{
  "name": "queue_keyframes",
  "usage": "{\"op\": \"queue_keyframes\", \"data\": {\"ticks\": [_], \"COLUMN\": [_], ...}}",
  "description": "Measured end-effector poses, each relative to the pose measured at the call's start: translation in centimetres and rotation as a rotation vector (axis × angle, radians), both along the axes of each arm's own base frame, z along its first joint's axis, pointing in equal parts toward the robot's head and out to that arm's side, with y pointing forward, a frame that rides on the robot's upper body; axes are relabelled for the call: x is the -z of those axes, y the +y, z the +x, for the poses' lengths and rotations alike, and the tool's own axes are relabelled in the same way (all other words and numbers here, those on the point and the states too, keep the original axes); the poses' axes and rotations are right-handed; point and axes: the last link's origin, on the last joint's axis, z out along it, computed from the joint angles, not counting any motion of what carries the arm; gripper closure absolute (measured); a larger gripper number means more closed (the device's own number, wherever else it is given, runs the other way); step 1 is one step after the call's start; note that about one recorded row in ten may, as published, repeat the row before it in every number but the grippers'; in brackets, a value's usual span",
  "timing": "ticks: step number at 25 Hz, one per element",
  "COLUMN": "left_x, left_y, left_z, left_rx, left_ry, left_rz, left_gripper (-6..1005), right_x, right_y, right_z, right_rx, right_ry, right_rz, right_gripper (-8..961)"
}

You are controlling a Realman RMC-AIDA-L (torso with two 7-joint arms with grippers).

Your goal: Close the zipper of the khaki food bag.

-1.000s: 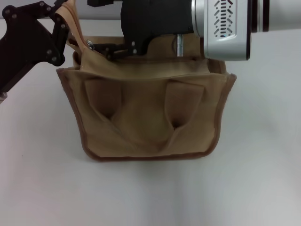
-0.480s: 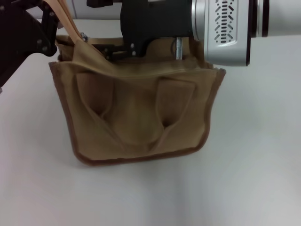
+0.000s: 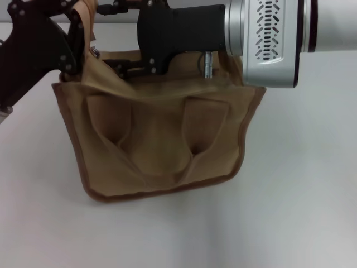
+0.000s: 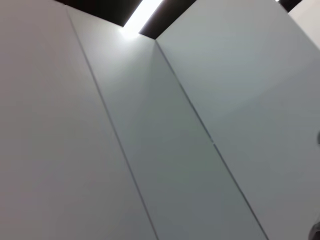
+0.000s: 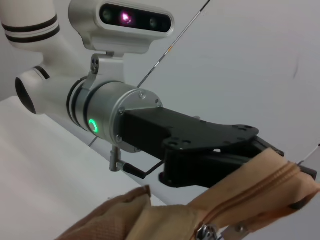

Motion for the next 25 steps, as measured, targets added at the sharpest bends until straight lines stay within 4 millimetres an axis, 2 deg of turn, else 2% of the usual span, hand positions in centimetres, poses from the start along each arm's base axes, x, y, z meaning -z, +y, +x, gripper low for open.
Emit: {"op": "queue_keyframes", "data": {"ticks": [8,15,25], "left_x": [-0.7,-0.7,-1.1], "left_y": [-0.1,0.3,0.6], "left_z": [-0.1,0.2,0.6], "left_rx": [-0.011,-0.015,-0.014], "left_ry": [-0.045,-0.068,-0.116], "left_rz": [0.016,-0.002,-0.014], "left_gripper": [982,982,982], "right_x": [-0.2,-0.8,-1.5], "right_y": [-0.1,-1.2,-1.6], "right_z": [0.1,0.6,1.0], "right_rx": [0.027,0.03,0.079], "right_ry": [0.037,0.079,0.155], "right_rz": [0.004,0.007,0.0], "right_gripper": [180,180,185]}}
